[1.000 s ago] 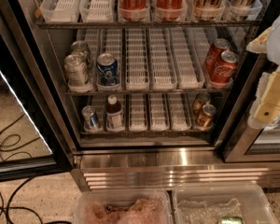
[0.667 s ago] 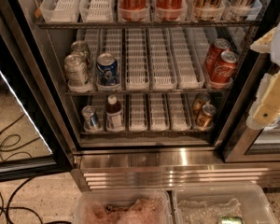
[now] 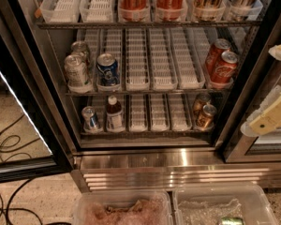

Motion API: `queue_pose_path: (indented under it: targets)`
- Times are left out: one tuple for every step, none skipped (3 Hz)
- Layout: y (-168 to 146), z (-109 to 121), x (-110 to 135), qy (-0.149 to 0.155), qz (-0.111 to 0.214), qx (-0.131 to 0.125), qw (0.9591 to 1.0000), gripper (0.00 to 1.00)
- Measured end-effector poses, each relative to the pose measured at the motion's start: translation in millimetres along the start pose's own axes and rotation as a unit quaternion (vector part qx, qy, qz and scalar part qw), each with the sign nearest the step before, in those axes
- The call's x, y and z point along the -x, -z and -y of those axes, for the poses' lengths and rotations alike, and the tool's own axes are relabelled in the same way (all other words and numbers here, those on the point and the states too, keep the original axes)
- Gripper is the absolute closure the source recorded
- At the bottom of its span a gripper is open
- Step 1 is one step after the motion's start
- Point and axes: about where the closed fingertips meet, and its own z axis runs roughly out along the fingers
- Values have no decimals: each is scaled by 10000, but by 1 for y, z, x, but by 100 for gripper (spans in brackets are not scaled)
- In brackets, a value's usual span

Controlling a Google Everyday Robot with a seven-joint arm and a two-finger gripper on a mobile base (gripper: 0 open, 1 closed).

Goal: Pick redbull can from top shelf of fridge

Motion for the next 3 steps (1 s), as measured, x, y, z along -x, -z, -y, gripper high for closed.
queue_pose_path:
  targets:
    - [1,5,8,-12,137,-100,9999,0]
    - [0,4,8,-45,186,-115,9998,0]
    - [-3,5,9,-391,405,-313,9979,0]
